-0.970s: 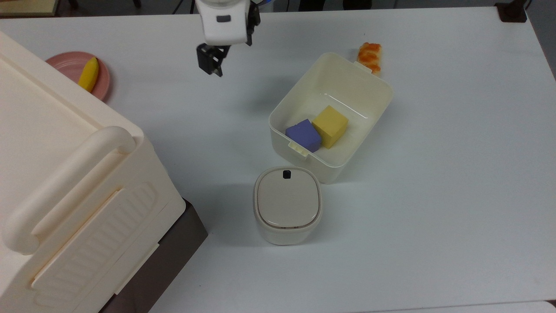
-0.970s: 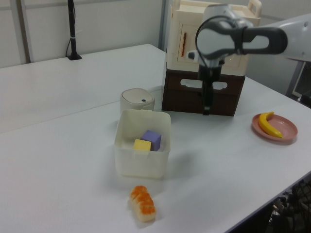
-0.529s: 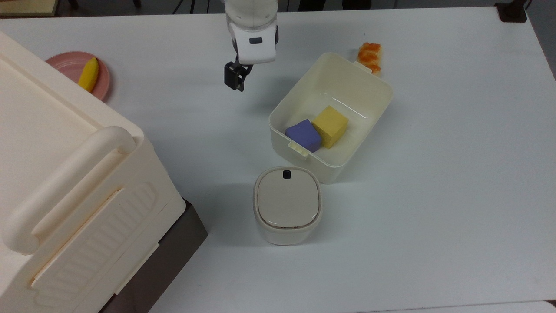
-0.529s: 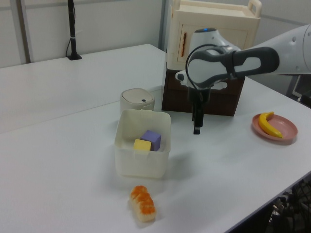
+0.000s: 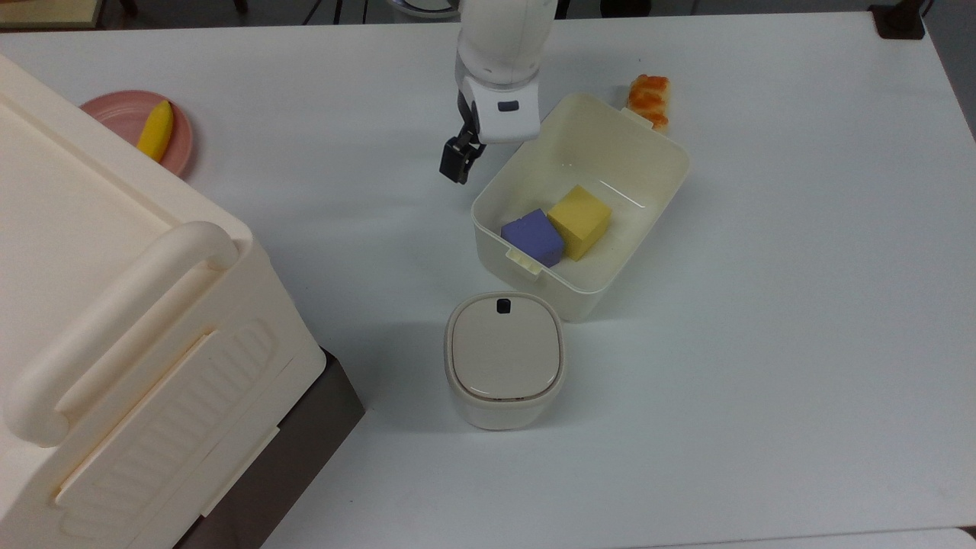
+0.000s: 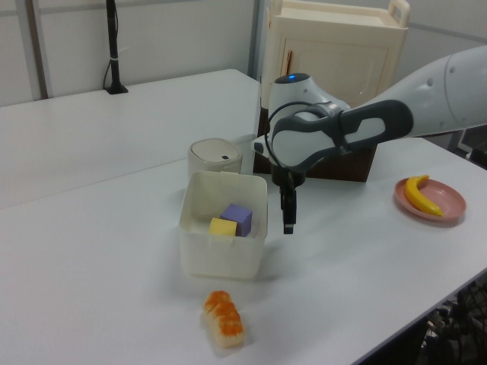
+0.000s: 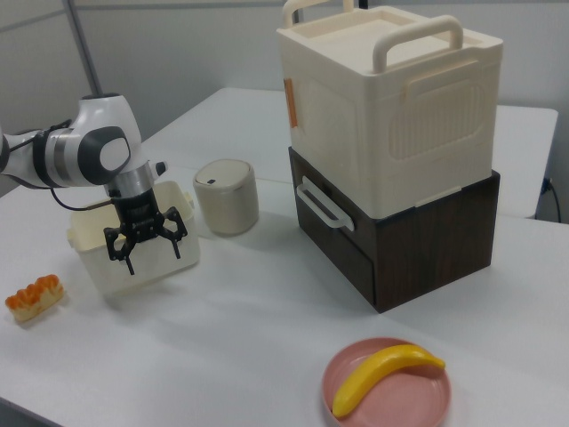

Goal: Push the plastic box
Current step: 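Push the cream plastic box along the table with the gripper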

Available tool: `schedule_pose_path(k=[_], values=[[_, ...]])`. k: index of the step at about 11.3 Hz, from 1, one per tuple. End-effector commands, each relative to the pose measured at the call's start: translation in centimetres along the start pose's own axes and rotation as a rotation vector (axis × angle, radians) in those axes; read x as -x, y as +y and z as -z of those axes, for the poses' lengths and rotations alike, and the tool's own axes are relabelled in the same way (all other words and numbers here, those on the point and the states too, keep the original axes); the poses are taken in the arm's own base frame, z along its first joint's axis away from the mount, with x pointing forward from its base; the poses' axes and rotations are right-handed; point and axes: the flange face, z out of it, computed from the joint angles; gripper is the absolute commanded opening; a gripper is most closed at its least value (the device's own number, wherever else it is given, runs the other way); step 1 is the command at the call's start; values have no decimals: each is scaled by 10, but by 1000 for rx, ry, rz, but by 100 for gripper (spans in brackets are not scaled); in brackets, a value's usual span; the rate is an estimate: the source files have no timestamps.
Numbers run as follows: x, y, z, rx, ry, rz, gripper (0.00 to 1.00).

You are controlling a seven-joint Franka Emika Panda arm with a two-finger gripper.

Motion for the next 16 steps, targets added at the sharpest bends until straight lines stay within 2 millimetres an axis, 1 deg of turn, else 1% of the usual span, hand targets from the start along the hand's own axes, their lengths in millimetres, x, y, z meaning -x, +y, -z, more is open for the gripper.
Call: schedule_pose_path(k=[1, 3, 4, 6, 7, 8, 9, 11, 12, 13, 14, 15, 16], values=[[-19, -4, 12, 47, 13, -21, 100], [-35, -7, 15, 60, 20, -36, 100], [-42, -5, 15, 65, 19, -36, 100], [-62, -8, 11, 74, 17, -41, 100], [-71, -4, 16, 83, 24, -45, 100], [-83, -7, 19, 89, 32, -36, 100], [-94, -12, 14, 89, 29, -35, 100], [-112, -13, 5, 116, 13, -42, 100], [-114, -12, 3, 119, 10, -43, 100], [-114, -13, 6, 119, 13, -38, 100], [-111, -13, 12, 120, 16, -34, 100], [-103, -10, 24, 125, 27, -35, 100], [-94, -10, 30, 106, 1, -20, 100]])
